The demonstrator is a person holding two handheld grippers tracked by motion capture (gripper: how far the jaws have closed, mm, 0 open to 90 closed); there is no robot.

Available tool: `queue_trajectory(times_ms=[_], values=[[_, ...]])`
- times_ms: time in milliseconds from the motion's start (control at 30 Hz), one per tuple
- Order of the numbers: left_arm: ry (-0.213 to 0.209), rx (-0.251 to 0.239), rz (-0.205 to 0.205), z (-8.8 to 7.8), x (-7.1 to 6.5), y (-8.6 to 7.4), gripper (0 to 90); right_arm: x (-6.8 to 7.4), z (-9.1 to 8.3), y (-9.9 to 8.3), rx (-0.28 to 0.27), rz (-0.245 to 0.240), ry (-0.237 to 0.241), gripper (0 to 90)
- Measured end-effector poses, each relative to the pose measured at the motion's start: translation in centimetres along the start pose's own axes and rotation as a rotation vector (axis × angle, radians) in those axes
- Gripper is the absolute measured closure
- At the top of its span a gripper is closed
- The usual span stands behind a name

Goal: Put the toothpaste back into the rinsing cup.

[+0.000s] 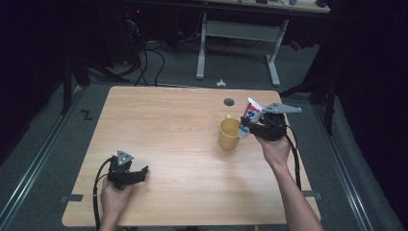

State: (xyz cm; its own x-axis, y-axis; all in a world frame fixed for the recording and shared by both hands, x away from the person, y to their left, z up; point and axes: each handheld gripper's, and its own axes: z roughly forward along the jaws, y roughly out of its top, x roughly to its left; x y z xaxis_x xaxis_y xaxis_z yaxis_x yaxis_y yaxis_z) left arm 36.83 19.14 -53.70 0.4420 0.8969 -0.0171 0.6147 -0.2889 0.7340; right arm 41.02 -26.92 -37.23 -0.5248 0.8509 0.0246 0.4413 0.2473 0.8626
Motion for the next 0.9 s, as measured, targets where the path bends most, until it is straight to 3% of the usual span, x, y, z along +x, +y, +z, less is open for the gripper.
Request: queue_trajectory(times_ms=[433, 900], values=[[0.000, 0.000, 0.000, 0.0, 0.0, 0.0, 19.4, 0.3, 1.7, 1.4, 0.001, -0.016, -0.001, 65.1], [0.000, 0.000, 0.001, 0.0, 0.0, 0.0, 19.3, 0.1, 3.7, 1.5, 0.012, -0.002, -0.008, 64.9]])
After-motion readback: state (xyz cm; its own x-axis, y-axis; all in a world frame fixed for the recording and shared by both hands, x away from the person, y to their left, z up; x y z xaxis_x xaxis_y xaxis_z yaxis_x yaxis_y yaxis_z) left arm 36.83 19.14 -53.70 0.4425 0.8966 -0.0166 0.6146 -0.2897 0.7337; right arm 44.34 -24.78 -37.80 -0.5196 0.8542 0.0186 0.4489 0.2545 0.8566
